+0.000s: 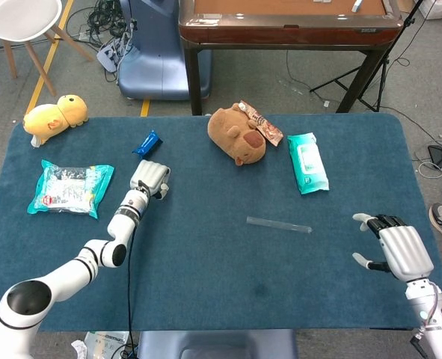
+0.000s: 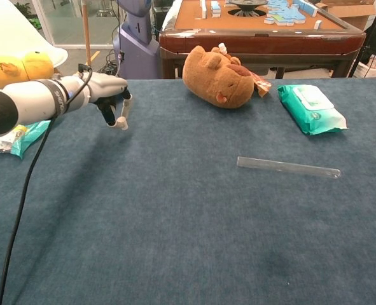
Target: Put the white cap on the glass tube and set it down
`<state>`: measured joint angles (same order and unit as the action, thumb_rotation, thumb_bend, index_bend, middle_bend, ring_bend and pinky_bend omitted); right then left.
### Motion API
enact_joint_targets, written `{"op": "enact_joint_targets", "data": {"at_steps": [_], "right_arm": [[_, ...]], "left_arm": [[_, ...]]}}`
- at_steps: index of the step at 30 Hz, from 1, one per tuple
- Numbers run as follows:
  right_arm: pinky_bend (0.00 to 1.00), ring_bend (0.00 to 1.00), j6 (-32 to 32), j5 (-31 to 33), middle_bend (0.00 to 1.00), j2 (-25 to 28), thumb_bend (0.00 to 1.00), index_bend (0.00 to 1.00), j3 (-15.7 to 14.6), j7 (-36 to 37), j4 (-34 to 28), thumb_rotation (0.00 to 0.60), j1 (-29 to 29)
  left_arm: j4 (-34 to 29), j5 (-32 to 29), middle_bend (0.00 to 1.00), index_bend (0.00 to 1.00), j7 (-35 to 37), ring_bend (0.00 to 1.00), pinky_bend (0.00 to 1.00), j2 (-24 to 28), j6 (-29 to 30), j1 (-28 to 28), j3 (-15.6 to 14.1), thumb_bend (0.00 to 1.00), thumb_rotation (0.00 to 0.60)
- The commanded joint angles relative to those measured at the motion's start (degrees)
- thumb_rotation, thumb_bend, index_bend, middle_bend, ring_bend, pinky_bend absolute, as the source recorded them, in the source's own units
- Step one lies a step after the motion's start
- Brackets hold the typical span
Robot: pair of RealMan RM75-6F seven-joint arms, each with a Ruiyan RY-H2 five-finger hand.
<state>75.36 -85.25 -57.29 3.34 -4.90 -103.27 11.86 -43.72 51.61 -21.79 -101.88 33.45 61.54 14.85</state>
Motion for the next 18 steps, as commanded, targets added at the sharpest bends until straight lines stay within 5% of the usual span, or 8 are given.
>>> {"op": "enact_joint_targets", "data": {"at_steps": [1,7,13,18], "right_arm": [[0.30,0.33,-1.91,1.06,0.44,-0.03,0.19,0.26,0.69,-2.35,-1.17,0.600,1.50],[0.43,0.46,-6.21,4.37,0.50,-1.37,0.22,0.30,2.72,-8.53,-2.95,0.600,5.35],[0.77,0.75,-11.26,9.13,0.70,-4.12,0.24,0.37,4.55,-14.24,-2.75,0.600,9.86],[0.89,0.88,-16.05,14.41,0.81,-6.36,0.24,0.42,5.14,-18.34,-1.93,0.600,13.48]], "left_arm": [[-12.64,1.39,1.00,0.53,2.08,1.00,1.00,7.62,4.08,-3.71,0.22,0.28,0.600],[-28.09,2.48,1.00,0.53,0.08,1.00,1.00,15.97,9.36,-7.69,-1.98,0.28,0.600],[-39.63,3.04,1.00,0.53,-1.72,1.00,1.00,22.13,13.60,-10.51,-3.89,0.28,0.600],[-46.08,3.80,1.00,0.53,-2.69,1.00,1.00,25.37,16.15,-12.09,-5.24,0.29,0.600]]}}
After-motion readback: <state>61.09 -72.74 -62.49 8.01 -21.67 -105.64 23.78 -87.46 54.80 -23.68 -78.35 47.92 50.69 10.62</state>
